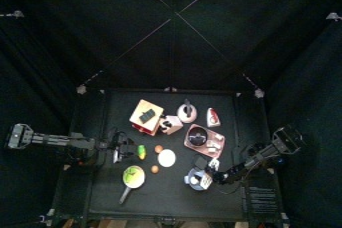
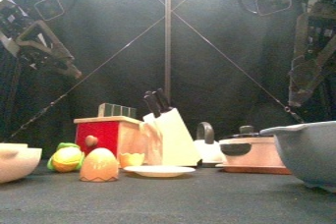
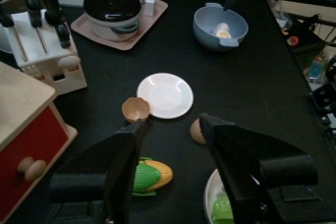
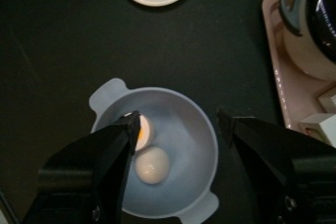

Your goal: Grab eggshell

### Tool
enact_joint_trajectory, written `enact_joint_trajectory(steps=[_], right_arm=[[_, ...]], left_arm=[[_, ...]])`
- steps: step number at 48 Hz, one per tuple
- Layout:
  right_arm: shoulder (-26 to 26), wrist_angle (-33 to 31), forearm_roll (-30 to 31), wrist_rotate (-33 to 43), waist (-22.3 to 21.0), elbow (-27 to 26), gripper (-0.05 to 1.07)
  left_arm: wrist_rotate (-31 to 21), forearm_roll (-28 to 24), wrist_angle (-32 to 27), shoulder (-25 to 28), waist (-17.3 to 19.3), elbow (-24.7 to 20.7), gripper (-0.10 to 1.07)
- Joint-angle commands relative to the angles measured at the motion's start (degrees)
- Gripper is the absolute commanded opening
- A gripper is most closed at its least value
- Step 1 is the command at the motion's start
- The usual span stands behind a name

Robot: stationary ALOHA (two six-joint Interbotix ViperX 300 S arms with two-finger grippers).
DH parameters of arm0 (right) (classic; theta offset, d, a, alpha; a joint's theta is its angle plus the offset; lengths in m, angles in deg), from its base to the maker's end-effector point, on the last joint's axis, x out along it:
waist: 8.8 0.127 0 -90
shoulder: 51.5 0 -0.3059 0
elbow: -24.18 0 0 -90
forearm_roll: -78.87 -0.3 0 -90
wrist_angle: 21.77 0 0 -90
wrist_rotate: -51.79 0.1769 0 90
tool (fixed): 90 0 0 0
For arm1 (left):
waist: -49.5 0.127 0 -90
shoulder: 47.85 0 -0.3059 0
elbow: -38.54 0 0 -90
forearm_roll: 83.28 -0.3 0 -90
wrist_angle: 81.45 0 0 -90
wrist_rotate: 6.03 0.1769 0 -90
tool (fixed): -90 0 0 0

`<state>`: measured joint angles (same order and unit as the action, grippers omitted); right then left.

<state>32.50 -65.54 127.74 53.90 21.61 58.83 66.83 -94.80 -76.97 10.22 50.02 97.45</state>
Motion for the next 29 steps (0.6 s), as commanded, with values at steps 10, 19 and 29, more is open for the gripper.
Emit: enact_joint_trajectory(steps=[10, 19, 29], right_arm=[[-13.3, 0.1, 15.8, 0.1, -6.0, 3.6, 0.95], [-19.6, 0.8, 25.3, -0.1, -11.7, 5.6, 0.95], [-24.4, 1.1, 30.8, -0.1, -17.6, 8.5, 0.95]], left_arm=[[-0.1, 0.1, 0.9, 4.7, 0.0, -3.1, 0.86], [-0.3, 0.2, 1.1, 10.7, 1.6, -7.0, 0.86], [-0.3, 2.4, 1.4, 18.5, 3.3, -12.0, 0.86]])
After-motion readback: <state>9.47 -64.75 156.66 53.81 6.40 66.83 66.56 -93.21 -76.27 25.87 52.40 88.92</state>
